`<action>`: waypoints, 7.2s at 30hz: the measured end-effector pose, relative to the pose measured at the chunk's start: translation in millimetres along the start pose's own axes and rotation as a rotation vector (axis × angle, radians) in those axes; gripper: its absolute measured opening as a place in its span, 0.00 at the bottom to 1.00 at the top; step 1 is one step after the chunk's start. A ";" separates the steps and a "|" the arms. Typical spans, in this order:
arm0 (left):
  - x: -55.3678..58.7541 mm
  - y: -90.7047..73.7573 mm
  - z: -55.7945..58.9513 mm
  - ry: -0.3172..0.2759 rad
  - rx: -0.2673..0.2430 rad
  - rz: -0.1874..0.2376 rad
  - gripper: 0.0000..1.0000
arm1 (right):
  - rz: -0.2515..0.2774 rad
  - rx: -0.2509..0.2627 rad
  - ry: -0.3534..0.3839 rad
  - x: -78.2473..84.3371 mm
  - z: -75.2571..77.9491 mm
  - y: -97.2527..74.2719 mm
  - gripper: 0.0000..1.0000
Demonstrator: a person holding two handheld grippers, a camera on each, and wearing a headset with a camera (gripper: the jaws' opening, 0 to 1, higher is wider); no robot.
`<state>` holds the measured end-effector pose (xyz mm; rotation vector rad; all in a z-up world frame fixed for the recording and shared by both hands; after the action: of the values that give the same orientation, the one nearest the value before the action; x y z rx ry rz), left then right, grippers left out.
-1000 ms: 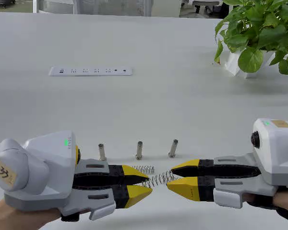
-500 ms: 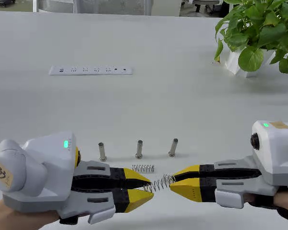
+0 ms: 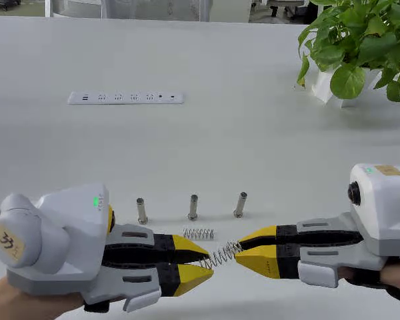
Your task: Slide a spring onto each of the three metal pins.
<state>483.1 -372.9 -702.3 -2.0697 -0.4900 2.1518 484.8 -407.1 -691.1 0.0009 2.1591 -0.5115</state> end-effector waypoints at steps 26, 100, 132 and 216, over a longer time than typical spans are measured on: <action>7.9 10.7 0.0 -0.032 -0.012 -0.032 0.06 | -0.011 0.023 -0.130 -12.2 -11.3 7.9 0.06; 35.1 26.4 -5.1 0.087 -0.004 -0.245 0.06 | -0.668 -0.077 -0.631 26.3 6.8 35.6 0.08; 30.8 27.6 -3.8 0.068 -0.035 -0.197 0.07 | -0.756 -0.101 -0.640 24.2 6.7 34.1 0.07; 81.6 -72.4 -71.8 -0.235 -0.672 -0.145 0.99 | -0.996 -0.073 -0.930 -43.8 71.4 97.8 0.07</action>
<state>539.1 -269.2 -758.6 -1.9480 -1.5175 2.3650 584.7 -335.3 -729.2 -1.1575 1.1291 -0.7703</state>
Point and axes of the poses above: the centre of the closed fingertips' face, and the gripper's own axes: y roughly forward along the fingers, z roughly to its right, x roughly out of its underside, the point moved 1 cm from there along -y, roughly backward along the fingers, and after that the axes turned 8 degrees about y, right-handed, at the moved point
